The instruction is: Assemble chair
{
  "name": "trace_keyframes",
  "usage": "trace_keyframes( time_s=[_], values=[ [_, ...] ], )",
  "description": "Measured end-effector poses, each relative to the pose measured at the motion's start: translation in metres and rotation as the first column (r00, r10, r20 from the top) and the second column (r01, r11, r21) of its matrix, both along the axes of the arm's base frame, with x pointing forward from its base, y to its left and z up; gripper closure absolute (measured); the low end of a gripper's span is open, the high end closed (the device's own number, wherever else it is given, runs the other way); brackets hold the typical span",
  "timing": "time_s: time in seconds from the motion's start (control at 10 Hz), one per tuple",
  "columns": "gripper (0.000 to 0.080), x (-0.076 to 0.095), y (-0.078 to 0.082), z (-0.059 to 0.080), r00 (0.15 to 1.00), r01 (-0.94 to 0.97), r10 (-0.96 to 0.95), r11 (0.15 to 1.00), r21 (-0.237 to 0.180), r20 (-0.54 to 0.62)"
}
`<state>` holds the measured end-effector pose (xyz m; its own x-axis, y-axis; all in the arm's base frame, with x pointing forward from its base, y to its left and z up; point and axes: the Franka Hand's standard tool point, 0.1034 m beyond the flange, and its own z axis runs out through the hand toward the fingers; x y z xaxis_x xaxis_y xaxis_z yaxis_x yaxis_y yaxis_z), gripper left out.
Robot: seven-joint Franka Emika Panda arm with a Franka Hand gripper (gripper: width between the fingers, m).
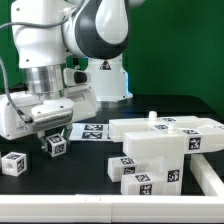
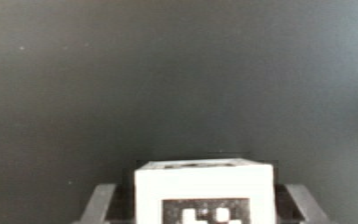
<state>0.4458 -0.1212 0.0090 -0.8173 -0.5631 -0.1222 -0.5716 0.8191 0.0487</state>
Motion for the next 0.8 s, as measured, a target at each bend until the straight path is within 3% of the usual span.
trace_keyframes(
  time_s=[0.3, 0.5, 0.6, 0.8],
  values=[
    [0.0533, 0.000, 0.000, 0.000, 1.000, 0.001, -0.001, 1.000, 0.000, 0.000],
    [0.0533, -0.001, 0.000, 0.000, 0.982, 0.188, -0.188, 0.982, 0.001, -0.028],
    [0.0533, 0.000, 0.003, 0.000, 0.956, 0.293, -0.294, 0.956, -0.026, -0.026],
    [0.0533, 0.001, 0.011, 0.000, 0.963, 0.268, -0.269, 0.962, -0.049, -0.021]
  ],
)
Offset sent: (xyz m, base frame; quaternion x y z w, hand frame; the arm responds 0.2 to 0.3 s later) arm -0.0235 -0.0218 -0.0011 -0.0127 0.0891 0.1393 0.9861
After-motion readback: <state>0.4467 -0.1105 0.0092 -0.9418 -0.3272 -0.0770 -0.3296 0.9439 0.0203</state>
